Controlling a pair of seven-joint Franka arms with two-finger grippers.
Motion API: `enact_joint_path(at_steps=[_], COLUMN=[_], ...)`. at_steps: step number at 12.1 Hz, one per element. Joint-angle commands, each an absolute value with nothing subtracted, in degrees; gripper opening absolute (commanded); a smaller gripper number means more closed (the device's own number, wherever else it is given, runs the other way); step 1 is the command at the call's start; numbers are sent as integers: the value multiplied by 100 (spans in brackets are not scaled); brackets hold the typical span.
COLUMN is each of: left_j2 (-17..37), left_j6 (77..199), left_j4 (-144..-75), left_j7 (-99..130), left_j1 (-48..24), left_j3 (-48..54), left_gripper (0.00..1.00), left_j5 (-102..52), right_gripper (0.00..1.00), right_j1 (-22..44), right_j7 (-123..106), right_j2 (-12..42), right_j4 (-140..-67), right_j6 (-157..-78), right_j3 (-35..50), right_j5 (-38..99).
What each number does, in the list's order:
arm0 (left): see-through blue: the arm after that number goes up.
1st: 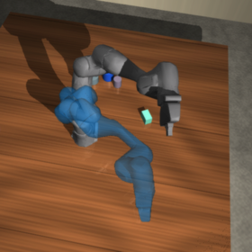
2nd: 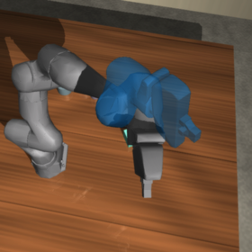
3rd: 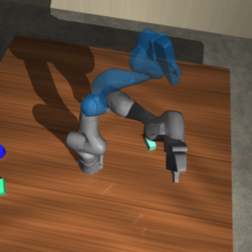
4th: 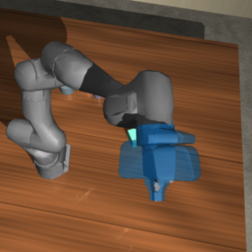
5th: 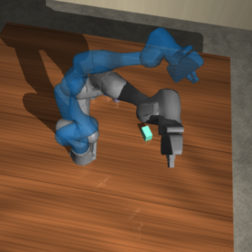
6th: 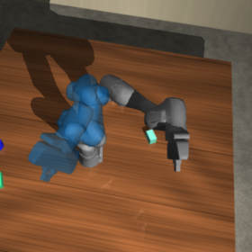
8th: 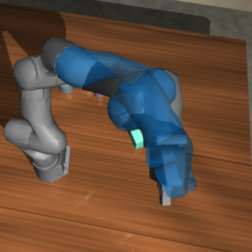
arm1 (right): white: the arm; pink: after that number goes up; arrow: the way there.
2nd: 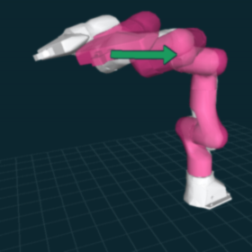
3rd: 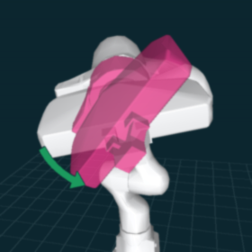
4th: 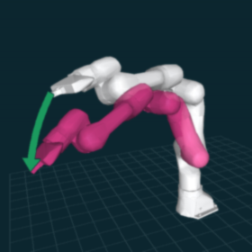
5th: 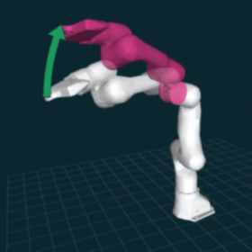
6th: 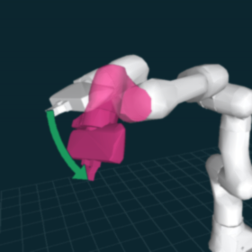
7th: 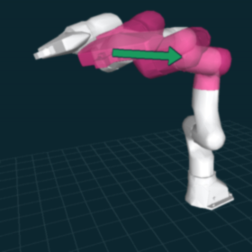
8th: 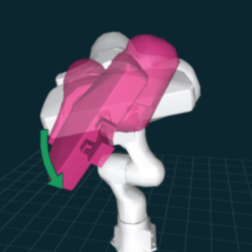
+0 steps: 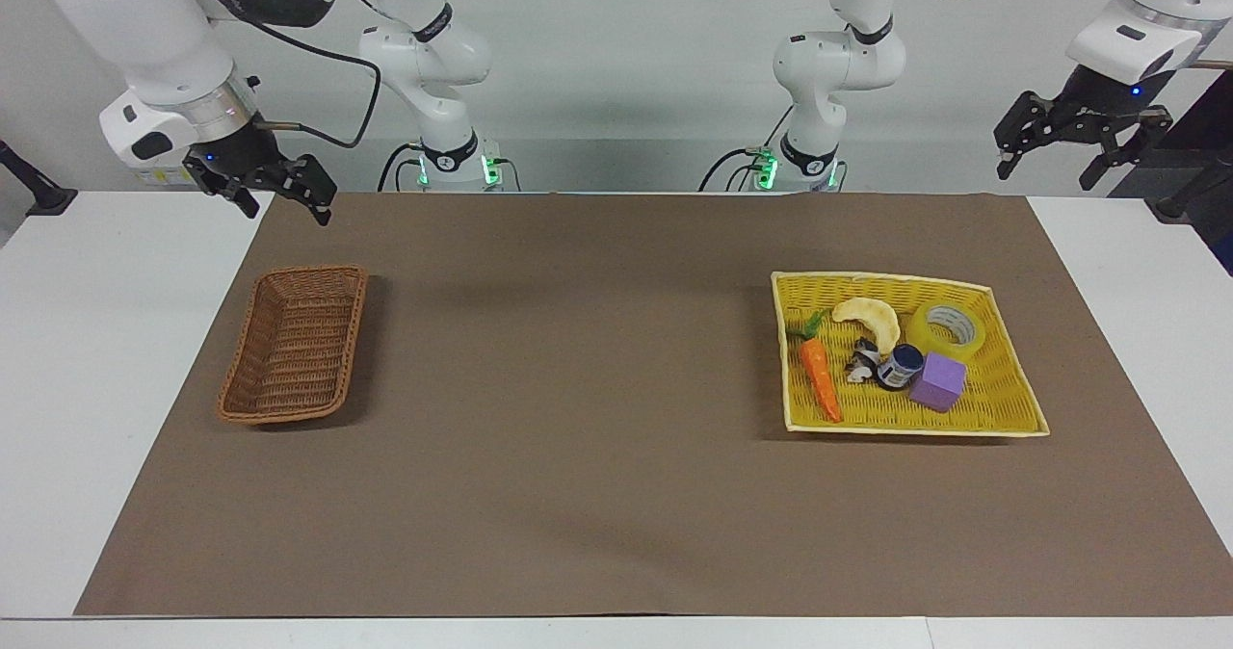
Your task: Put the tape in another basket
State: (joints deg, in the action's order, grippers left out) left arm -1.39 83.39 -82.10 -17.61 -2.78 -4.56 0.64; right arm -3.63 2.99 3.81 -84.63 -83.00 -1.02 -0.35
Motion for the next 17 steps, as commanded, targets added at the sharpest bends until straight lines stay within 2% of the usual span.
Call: enact_joint_path(at_steps=[1, 8, 17], left_j2=[-211, -220, -404], left_j6=[8350, 8305, 8973], left_j4=[-8226, -8244, -8779], left_j7=[-1705, -1679, -1854], left_j1=[-334, -369, -325], left_j3=[-483, -475, -536], left_gripper=[100, 100, 100], left_j5=[123, 123, 53], right_gripper=[100, 100, 100], right_j1=[-387, -387, -387], right_j7=[378, 369, 378], right_j2=[308, 308, 308], right_j4=[-8517, -8517, -8517], right_j6=[-8235, -8235, -8235], right_j3=[-79, -79, -79], right_j5=[-35, -35, -35])
